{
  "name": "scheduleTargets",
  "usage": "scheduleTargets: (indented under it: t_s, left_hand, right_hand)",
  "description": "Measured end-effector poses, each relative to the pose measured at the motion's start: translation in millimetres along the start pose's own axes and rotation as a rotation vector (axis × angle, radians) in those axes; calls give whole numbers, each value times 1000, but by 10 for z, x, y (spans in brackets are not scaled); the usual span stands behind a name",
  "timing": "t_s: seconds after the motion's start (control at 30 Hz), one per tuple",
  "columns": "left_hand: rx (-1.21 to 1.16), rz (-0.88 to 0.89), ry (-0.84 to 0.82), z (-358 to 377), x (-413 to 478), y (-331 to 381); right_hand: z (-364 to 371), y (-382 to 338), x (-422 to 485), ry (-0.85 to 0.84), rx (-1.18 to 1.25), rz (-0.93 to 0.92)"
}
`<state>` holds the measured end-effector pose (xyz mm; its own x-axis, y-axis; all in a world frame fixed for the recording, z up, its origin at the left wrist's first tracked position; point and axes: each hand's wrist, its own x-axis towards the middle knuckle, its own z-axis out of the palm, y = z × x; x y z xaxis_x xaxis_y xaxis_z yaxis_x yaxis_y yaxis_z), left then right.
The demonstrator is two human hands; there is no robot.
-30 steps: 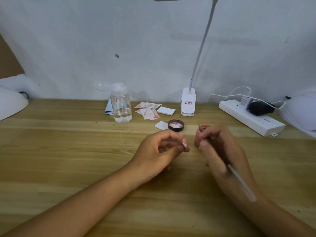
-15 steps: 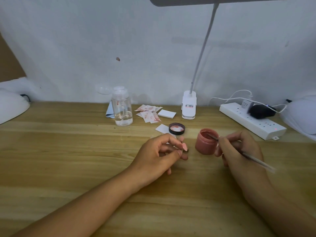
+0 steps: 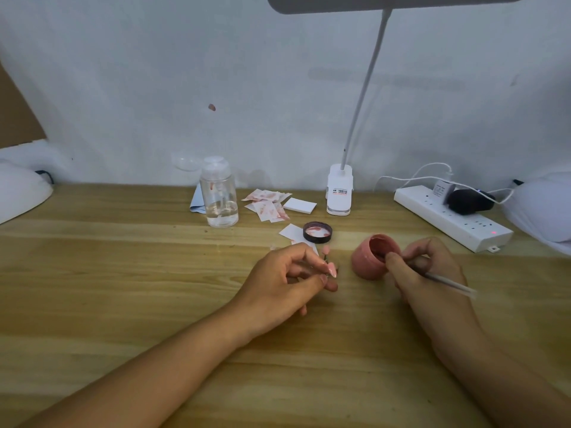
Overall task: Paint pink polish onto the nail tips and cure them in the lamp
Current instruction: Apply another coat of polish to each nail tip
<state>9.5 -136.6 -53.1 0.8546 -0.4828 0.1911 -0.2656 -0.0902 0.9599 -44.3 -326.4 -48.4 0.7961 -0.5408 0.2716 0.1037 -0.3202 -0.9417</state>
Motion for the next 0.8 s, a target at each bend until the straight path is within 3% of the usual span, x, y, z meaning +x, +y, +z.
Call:
scheduleTargets:
  t_s: [0.33, 0.53, 0.7, 0.8]
  left_hand:
    - [-38, 32, -26, -30, 11, -22]
    - [-90, 13, -30, -53, 10, -18]
    - [-110, 14, -49, -55, 2, 13]
    - [-114, 15, -47, -48, -2, 28]
  right_hand:
    - [-8, -42, -38, 4, -15, -115]
    - [65, -157, -234, -146, 197, -319]
    - [112, -205, -420, -261, -75, -568]
    - [114, -232, -442, -243, -110, -573]
